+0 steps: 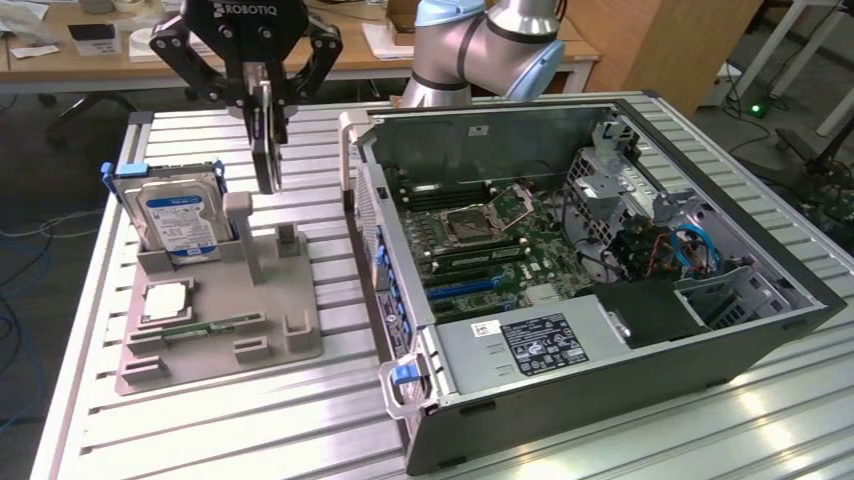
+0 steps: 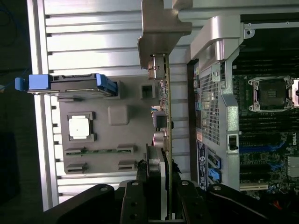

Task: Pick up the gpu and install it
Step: 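Pick up the gpu and move the gpu toward the slot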

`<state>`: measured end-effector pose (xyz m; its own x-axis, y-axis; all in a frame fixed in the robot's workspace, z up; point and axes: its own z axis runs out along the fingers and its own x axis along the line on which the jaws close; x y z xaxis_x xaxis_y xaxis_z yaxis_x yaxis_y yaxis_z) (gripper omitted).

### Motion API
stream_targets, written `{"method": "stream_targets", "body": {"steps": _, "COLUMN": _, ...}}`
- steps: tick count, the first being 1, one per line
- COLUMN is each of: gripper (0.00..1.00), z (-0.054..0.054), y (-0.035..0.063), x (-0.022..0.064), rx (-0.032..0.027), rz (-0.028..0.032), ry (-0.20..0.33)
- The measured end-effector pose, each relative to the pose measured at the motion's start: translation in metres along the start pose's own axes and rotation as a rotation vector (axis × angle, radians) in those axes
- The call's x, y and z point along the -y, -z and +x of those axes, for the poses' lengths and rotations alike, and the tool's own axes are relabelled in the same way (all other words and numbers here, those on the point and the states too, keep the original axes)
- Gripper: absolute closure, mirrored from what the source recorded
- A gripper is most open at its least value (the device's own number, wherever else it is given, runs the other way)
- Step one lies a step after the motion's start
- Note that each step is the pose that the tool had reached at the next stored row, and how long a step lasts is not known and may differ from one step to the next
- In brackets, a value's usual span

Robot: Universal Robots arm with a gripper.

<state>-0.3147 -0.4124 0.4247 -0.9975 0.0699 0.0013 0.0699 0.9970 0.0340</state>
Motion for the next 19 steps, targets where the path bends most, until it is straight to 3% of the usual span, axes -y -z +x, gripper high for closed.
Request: {"method": "stream_targets", "body": {"steps": 19, "gripper": 0.72, "z": -0.017, "y": -0.0001, "x": -0.0012, "rx": -0.0001, "rz": -0.0024, "ry": 0.0}}
